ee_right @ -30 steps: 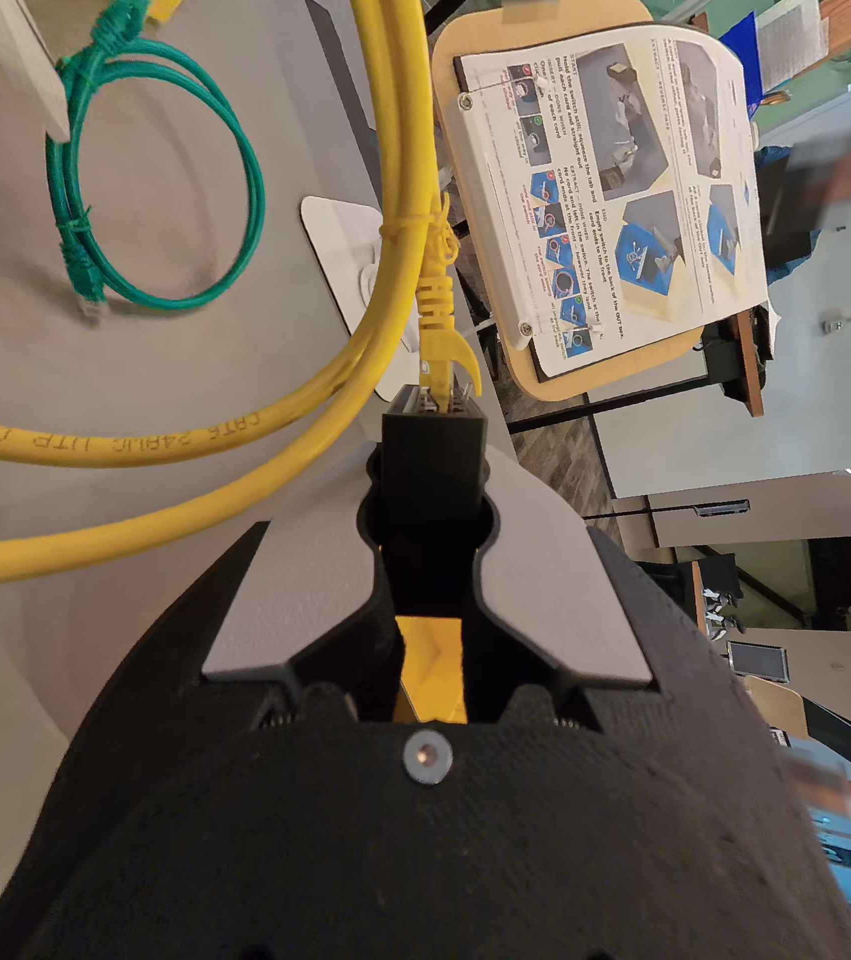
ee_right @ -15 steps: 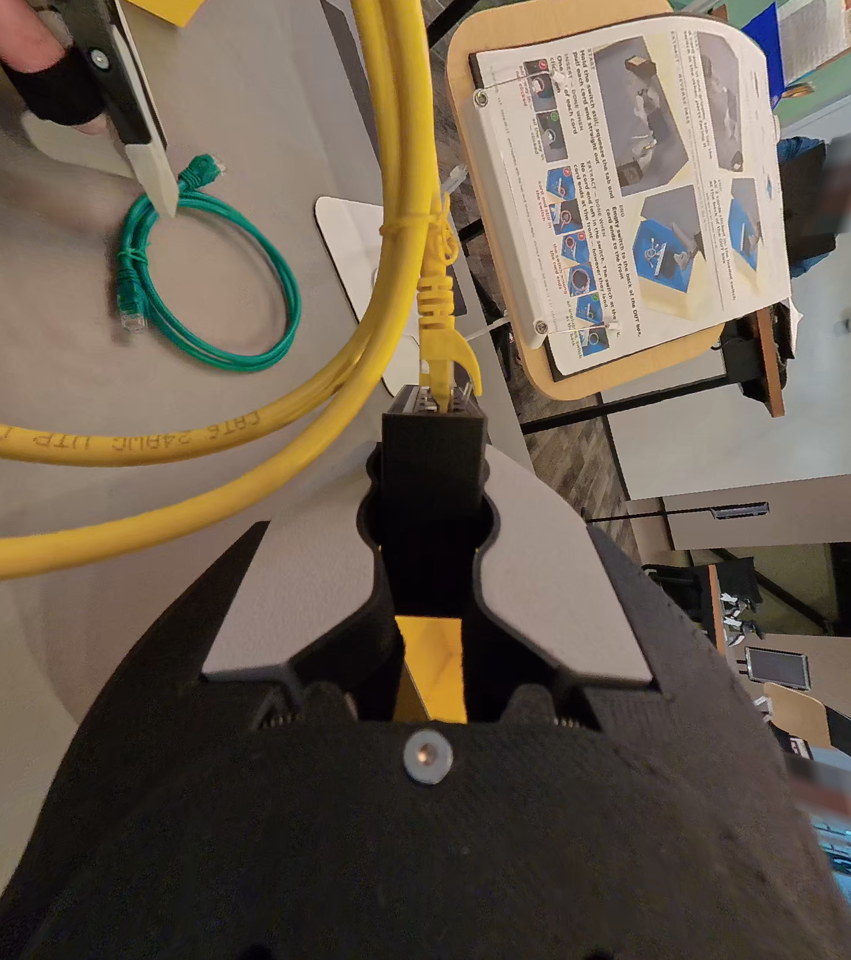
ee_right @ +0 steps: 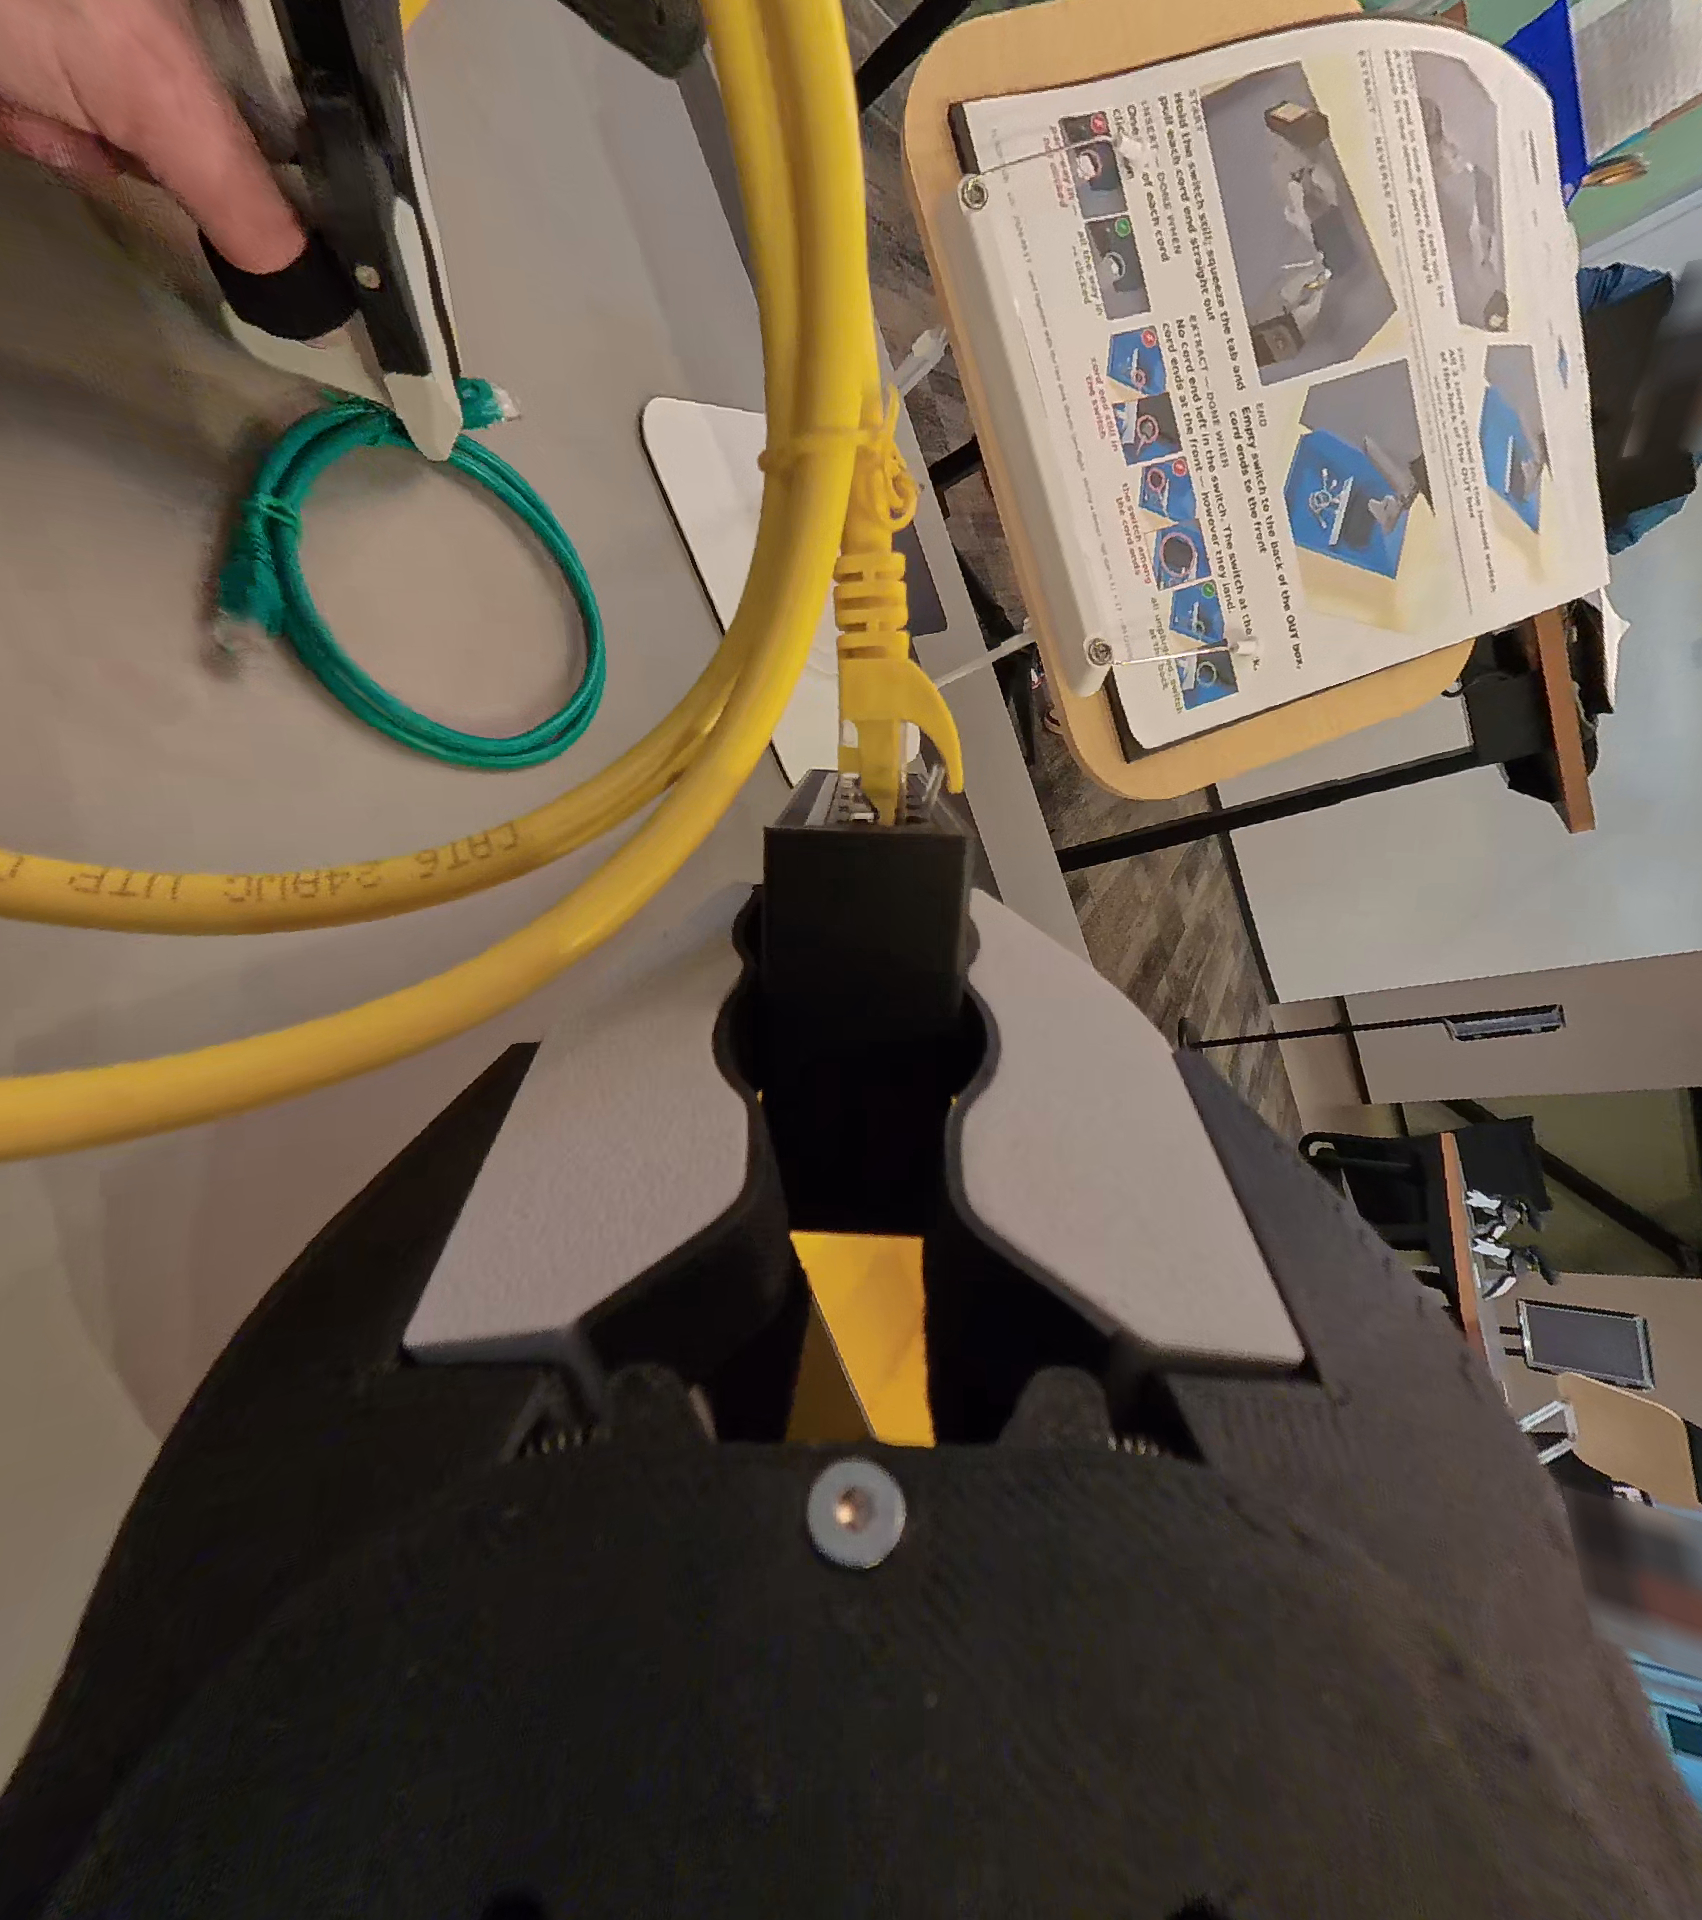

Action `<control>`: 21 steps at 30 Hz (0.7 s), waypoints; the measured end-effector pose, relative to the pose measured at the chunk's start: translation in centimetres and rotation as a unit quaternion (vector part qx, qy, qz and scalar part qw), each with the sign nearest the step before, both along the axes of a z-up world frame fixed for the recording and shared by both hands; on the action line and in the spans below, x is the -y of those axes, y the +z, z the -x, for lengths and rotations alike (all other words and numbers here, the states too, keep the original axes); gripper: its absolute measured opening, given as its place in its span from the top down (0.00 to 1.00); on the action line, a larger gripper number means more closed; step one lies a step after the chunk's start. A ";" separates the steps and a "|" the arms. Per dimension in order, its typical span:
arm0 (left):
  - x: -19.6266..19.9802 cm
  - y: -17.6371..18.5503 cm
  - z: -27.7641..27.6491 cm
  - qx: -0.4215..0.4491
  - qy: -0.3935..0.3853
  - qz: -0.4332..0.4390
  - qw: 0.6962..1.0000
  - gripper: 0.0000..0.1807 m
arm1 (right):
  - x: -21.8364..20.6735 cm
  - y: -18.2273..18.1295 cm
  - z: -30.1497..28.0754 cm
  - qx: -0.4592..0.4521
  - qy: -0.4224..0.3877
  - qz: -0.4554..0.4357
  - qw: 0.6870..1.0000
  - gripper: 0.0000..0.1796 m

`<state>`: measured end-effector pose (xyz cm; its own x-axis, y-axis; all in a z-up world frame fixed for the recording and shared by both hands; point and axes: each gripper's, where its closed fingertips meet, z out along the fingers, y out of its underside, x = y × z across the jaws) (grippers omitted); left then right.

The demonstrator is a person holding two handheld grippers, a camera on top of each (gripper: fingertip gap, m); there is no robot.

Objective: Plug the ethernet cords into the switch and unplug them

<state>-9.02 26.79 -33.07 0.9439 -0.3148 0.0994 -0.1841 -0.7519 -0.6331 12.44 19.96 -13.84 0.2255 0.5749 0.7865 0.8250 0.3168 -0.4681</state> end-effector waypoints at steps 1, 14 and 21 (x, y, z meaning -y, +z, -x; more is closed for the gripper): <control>0.1 0.2 -0.1 -0.014 -0.011 0.000 1.000 0.91 | -0.1 0.0 -0.1 0.000 -0.001 0.000 1.000 0.84; 6.3 13.1 -5.5 -0.100 -0.266 -0.109 0.952 0.94 | -0.7 -1.0 1.2 0.070 0.029 -0.112 0.991 0.84; 10.4 15.8 -8.5 -0.125 -0.435 -0.041 0.891 0.94 | 0.3 -0.3 3.7 0.101 0.073 -0.177 0.976 0.84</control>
<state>-0.48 16.44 -17.27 0.3281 -0.9348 -0.1360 -0.8173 -0.2087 -0.5372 8.75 19.61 -14.17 -0.0198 0.2741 0.9615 0.8232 0.5503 -0.1399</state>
